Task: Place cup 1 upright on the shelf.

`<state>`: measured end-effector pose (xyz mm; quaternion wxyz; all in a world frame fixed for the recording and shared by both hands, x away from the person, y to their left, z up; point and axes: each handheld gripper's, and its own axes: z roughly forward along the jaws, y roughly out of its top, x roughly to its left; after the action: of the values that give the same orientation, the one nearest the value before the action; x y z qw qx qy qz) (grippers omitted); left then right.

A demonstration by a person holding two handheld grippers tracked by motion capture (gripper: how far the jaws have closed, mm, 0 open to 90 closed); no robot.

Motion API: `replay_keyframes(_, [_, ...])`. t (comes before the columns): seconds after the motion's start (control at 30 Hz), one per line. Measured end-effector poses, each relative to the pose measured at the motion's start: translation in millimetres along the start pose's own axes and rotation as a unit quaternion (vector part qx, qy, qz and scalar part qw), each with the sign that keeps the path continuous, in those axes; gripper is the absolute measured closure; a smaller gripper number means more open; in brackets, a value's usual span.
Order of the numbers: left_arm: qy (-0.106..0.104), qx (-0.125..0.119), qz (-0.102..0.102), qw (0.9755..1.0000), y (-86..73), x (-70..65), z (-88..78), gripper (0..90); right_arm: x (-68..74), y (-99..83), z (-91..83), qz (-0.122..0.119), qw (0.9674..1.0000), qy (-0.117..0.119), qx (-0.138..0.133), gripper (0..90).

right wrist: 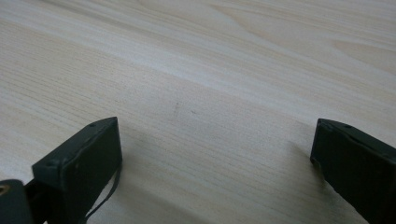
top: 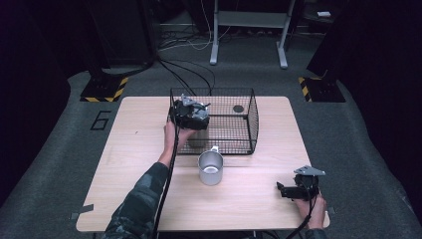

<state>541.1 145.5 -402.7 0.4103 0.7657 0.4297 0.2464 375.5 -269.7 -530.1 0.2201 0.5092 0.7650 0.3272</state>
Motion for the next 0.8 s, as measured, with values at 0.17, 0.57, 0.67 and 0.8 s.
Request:
replay_keyframes(0.17, [0.009, -0.008, 0.011, 0.9999, 4.1, -3.3, -11.1, 0.0, 0.0, 0.0, 0.0, 0.000, 1.0000, 0.000, 0.000, 1.6])
replay_keyframes(0.57, [-0.011, -0.031, 0.036, 0.9988, 11.1, -8.5, -38.0, 0.0, 0.0, 0.0, 0.0, 0.001, 1.0000, 0.000, 0.000, 1.5])
replay_keyframes(0.67, [-0.012, -0.041, 0.048, 0.9979, 13.9, -12.6, -47.3, 0.0, 0.1, 0.0, 0.1, 0.001, 1.0000, 0.000, 0.000, 1.5])
replay_keyframes(0.8, [-0.017, -0.048, 0.064, 0.9966, 16.4, -18.6, -63.5, 0.0, 0.0, 0.0, 0.0, 0.000, 1.0000, 0.000, 0.000, 1.5])
